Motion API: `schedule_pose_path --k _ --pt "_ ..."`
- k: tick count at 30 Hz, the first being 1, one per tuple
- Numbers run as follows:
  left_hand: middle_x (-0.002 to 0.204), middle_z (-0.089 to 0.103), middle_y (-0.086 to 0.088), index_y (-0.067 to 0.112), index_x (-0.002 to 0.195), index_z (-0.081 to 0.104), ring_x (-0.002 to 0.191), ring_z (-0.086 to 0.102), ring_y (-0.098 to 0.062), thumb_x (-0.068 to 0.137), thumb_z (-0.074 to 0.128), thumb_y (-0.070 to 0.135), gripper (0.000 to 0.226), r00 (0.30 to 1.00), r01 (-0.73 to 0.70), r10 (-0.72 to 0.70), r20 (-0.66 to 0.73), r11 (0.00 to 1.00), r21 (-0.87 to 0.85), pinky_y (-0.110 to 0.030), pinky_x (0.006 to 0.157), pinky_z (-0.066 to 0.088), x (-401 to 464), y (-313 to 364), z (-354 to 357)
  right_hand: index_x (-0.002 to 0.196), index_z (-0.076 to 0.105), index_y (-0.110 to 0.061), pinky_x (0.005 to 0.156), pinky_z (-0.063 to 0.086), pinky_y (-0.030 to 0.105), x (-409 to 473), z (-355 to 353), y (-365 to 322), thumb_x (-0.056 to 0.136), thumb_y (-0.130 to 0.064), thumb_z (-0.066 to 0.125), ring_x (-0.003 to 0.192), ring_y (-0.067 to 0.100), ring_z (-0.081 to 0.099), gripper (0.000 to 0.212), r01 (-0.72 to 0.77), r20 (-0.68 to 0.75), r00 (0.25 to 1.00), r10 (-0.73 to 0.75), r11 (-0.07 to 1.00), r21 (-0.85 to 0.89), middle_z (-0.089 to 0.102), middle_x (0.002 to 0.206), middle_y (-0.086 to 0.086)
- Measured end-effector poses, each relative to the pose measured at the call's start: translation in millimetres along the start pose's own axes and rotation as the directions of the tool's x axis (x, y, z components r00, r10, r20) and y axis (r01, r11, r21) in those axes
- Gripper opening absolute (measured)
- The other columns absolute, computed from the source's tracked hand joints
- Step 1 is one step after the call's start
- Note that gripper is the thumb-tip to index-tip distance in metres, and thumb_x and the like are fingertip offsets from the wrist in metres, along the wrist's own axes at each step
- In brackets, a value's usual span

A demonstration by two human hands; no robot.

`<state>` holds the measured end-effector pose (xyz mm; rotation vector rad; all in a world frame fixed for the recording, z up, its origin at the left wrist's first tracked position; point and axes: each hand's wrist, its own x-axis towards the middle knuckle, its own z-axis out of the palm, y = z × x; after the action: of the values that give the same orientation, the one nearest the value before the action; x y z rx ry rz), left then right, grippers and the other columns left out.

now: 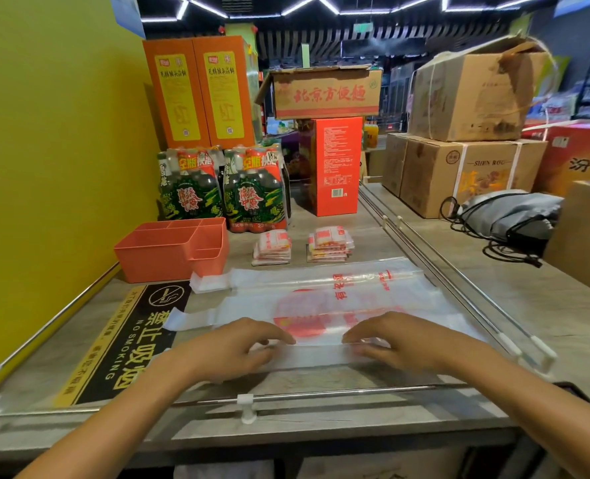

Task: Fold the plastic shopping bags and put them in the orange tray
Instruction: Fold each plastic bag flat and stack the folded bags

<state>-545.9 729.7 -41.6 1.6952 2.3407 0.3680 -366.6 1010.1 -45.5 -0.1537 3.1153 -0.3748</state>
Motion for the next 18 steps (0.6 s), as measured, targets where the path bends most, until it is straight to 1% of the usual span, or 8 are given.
schedule_pose_path --k 2,5,6,8,10,12,15,18 --pt "0.139 0.055 0.028 0.043 0.139 0.053 0.124 0.049 0.010 0.105 0.048 0.034 0.036 0.999 -0.017 0.018 -0.052 1.000 0.015 -0.025 0.107 0.043 -2.9 -2.0 -6.1 0.127 0.067 -0.038 0.101 0.045 0.017 -0.1 -6.5 3.5 0.100 -0.046 0.056 0.112 -0.006 0.058 0.031 -0.008 -0.034 0.999 0.007 1.000 -0.011 0.065 0.127 -0.024" --pt "0.139 0.054 0.027 0.046 0.143 0.047 0.119 0.051 0.012 0.105 0.050 0.026 0.043 0.994 0.000 0.005 -0.108 0.999 0.047 -0.008 0.100 0.040 -10.2 -9.1 -18.8 0.119 0.071 -0.036 0.094 0.047 0.015 -0.5 -21.2 9.4 0.097 -0.048 0.057 0.103 -0.007 0.060 0.028 -0.041 -0.090 0.995 0.039 0.999 -0.015 0.069 0.119 -0.023" --pt "0.137 0.056 0.025 0.046 0.143 0.046 0.117 0.053 0.011 0.104 0.052 0.021 0.047 0.992 0.019 -0.013 -0.125 0.999 0.049 -0.008 0.098 0.041 -12.9 -12.1 -23.8 0.118 0.071 -0.035 0.090 0.047 0.013 -0.2 -26.1 11.4 0.097 -0.047 0.058 0.100 -0.006 0.061 0.027 -0.059 -0.103 0.993 0.057 0.998 -0.023 0.070 0.117 -0.021" --pt "0.130 0.060 0.021 0.046 0.143 0.046 0.112 0.058 0.009 0.101 0.056 0.012 0.056 0.986 0.058 -0.052 -0.157 0.998 0.033 -0.015 0.097 0.048 -17.5 -18.7 -32.7 0.114 0.072 -0.033 0.080 0.043 0.007 1.6 -34.6 15.2 0.097 -0.044 0.059 0.093 -0.004 0.061 0.024 -0.093 -0.112 0.990 0.088 0.995 -0.042 0.071 0.111 -0.018" --pt "0.125 0.060 0.023 0.045 0.143 0.045 0.104 0.060 0.009 0.098 0.057 0.005 0.063 0.980 0.087 -0.079 -0.181 0.995 0.039 -0.020 0.092 0.052 -20.2 -24.0 -40.7 0.110 0.073 -0.034 0.074 0.040 0.006 5.4 -39.2 18.0 0.097 -0.044 0.061 0.090 -0.003 0.060 0.021 -0.127 -0.132 0.984 0.120 0.991 -0.049 0.071 0.108 -0.018" --pt "0.124 0.059 0.026 0.046 0.145 0.043 0.100 0.059 0.009 0.097 0.058 0.003 0.066 0.974 0.124 -0.106 -0.201 0.989 0.079 -0.020 0.089 0.053 -20.1 -29.4 -46.5 0.108 0.073 -0.034 0.075 0.041 0.011 10.5 -39.8 19.7 0.096 -0.045 0.062 0.093 -0.001 0.060 0.019 -0.159 -0.169 0.974 0.150 0.986 -0.044 0.069 0.106 -0.018" --pt "0.128 0.058 0.023 0.042 0.145 0.044 0.099 0.056 0.004 0.096 0.059 0.001 0.066 0.963 0.187 -0.150 -0.224 0.971 0.152 -0.025 0.097 0.048 -15.6 -37.7 -52.2 0.107 0.072 -0.033 0.083 0.045 0.021 20.8 -33.6 23.1 0.096 -0.045 0.063 0.099 0.004 0.058 0.019 -0.197 -0.204 0.962 0.179 0.978 -0.071 0.067 0.109 -0.017" --pt "0.141 0.052 0.018 0.039 0.145 0.046 0.113 0.054 -0.004 0.095 0.060 0.000 0.065 0.955 0.270 -0.231 -0.187 0.935 0.228 -0.024 0.097 0.046 -9.6 -48.5 -55.3 0.107 0.071 -0.033 0.093 0.048 0.027 29.0 -21.6 27.5 0.095 -0.044 0.065 0.109 0.008 0.057 0.017 -0.210 -0.223 0.957 0.186 0.974 -0.088 0.066 0.114 -0.015"
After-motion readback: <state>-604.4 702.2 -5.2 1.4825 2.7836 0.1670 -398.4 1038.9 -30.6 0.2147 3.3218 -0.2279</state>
